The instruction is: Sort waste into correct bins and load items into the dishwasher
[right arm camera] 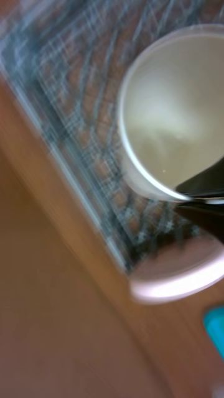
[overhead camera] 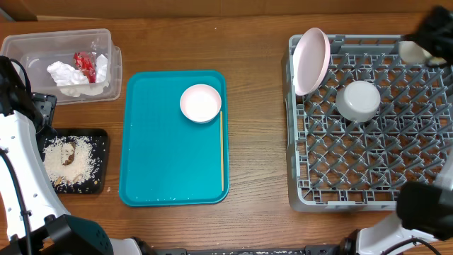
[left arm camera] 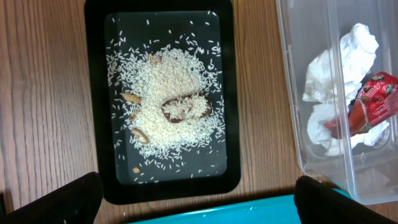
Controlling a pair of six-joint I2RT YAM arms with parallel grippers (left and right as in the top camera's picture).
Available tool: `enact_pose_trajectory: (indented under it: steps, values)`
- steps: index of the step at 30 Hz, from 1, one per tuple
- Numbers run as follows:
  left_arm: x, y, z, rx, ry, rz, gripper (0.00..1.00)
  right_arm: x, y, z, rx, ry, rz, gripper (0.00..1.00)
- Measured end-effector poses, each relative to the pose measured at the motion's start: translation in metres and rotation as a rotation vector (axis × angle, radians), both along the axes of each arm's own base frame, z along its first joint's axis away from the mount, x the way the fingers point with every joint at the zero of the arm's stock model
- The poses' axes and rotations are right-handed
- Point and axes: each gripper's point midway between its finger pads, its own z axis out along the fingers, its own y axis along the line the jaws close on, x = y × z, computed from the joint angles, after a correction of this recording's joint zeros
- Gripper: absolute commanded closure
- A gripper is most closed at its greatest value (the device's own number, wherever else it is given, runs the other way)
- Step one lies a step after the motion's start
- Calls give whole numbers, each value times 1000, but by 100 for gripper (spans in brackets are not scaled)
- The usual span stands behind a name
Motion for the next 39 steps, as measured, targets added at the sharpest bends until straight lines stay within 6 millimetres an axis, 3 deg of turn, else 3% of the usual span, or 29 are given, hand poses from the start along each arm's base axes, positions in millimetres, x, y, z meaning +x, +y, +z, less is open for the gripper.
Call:
enact_pose_trajectory:
  steps: [2,7,13,18,24,29,39]
  values:
    - [0,0,0,1,0,0,0,5,-14,-22,151,-59,69,96]
    - [0,0,0,0,-1,0,0,-7,-43,-68,445,-220,165,96]
    - [0,0,0,0,0,0,0,-28,-46,-114,660,-320,191,96]
    - [0,0,0,0,-1,0,0,-37,-34,-120,761,-339,221,96]
    - [0,0,0,0,-1,0,0,-27,-14,-113,762,-362,308,96]
    - [0,0,0,0,-1,0,0,-20,5,-120,753,-315,323,96]
    - [0,0,0,0,0,0,0,-16,-25,-134,650,-290,205,96]
